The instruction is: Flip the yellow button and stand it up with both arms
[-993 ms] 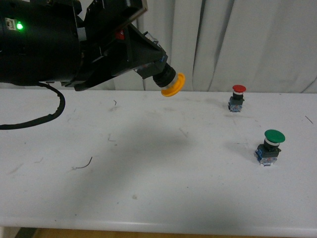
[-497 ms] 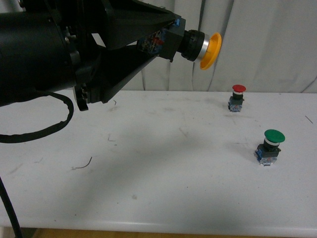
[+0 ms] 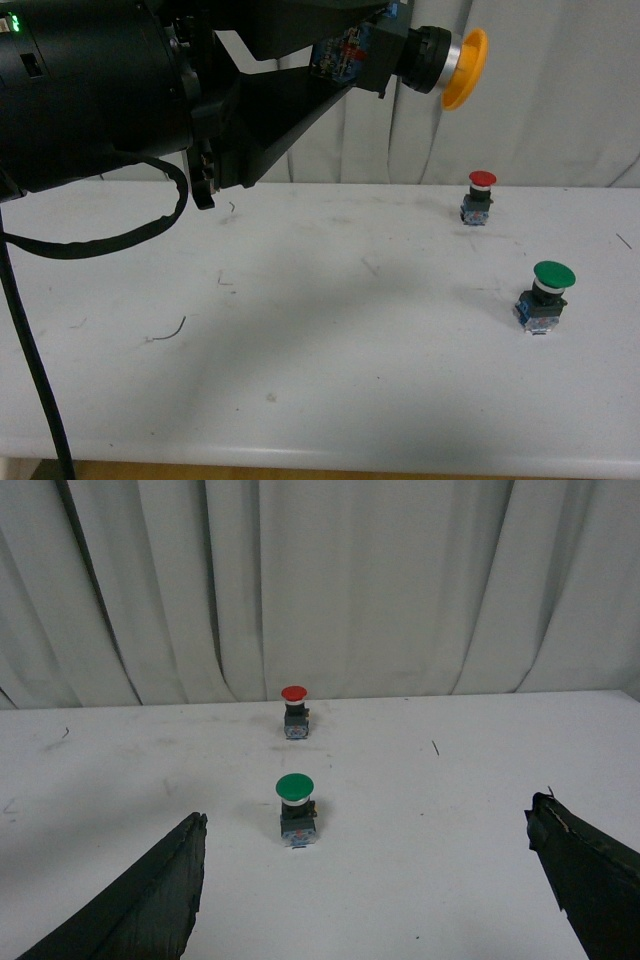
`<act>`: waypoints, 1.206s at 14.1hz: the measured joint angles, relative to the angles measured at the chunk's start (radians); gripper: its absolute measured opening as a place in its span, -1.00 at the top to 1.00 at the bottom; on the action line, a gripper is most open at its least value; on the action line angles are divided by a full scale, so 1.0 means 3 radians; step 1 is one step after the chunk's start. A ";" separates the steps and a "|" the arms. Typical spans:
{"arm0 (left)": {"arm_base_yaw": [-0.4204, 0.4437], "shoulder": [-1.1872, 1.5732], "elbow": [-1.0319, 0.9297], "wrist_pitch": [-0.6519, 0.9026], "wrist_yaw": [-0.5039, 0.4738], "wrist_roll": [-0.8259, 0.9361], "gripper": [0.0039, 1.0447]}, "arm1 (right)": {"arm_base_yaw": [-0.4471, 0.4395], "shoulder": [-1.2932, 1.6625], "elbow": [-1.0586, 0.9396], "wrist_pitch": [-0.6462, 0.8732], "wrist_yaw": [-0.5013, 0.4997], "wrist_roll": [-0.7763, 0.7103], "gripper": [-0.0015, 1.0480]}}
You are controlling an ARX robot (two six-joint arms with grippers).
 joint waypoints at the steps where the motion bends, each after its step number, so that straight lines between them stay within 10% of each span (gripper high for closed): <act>1: 0.0000 0.0011 0.0005 -0.0027 -0.0004 0.0000 0.31 | 0.0000 0.0000 0.0000 0.0001 0.0001 0.0000 -0.87; 6: -0.0006 0.0013 0.0006 -0.0136 -0.0046 0.0025 0.31 | -0.0334 0.0398 0.0000 0.0450 -0.0554 0.0075 -0.87; 12: -0.0013 0.0011 0.0031 -0.0252 -0.0066 0.0116 0.31 | -0.0426 0.3423 0.0800 0.3250 -0.0729 0.0189 -0.87; 17: 0.0001 0.0011 0.0046 -0.0294 -0.0090 0.0123 0.31 | -0.0064 0.4541 0.1754 0.3530 -0.0885 0.0523 -0.87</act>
